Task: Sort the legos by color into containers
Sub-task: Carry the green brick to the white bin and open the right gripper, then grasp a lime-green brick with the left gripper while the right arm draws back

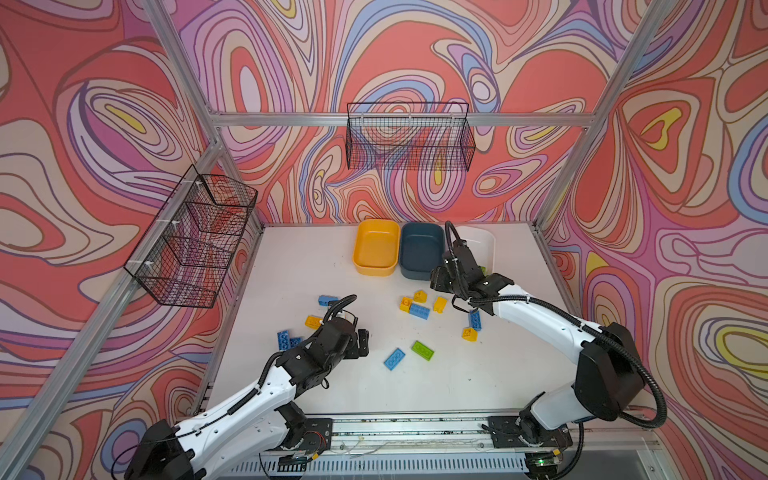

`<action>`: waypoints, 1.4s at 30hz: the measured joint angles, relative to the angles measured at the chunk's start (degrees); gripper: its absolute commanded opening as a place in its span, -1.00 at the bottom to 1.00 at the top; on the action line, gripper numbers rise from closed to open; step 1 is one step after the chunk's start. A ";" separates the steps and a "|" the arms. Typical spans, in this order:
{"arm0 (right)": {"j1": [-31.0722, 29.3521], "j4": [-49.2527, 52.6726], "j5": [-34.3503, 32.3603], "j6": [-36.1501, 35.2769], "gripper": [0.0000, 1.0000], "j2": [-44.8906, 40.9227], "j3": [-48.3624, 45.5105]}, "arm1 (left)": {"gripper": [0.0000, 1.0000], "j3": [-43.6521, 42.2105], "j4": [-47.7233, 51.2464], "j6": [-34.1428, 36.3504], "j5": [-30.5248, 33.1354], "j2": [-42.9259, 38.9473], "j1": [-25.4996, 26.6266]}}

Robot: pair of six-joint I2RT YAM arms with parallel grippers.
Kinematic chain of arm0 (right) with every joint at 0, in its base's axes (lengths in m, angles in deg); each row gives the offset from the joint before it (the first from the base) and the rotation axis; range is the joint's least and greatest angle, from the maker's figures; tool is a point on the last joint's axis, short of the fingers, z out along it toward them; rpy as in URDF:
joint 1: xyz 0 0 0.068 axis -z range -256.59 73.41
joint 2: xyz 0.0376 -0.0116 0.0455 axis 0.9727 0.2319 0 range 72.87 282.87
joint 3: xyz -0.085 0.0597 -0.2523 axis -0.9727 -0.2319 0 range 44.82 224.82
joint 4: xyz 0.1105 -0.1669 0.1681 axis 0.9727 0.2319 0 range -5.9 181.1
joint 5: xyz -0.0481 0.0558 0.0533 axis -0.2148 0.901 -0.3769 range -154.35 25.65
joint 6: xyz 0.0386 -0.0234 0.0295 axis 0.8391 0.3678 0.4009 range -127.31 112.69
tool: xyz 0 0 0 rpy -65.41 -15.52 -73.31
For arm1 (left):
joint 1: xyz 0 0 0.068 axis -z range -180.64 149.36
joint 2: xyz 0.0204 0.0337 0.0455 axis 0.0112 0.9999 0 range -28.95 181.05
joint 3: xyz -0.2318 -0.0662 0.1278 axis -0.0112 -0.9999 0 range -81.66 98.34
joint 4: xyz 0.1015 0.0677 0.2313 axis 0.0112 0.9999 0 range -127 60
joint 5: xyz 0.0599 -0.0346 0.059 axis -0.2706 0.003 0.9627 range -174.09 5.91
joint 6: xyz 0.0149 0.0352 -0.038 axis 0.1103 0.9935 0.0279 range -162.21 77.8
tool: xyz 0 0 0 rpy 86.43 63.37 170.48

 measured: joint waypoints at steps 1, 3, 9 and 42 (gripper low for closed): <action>1.66 0.24 0.85 -0.44 0.14 0.07 0.61 | 0.89 0.00 -0.83 -0.15 -0.57 1.25 0.00; 4.96 0.35 2.54 -1.27 0.14 0.52 2.01 | 0.89 0.02 -2.19 -0.33 -1.53 3.23 0.00; 13.11 0.09 6.43 -2.51 0.14 6.05 6.60 | 0.89 0.92 -4.39 -0.33 -3.82 8.44 0.07; 20.52 -2.03 13.46 -3.69 0.71 2.86 9.97 | 0.89 19.96 -4.15 13.00 -8.11 27.36 12.35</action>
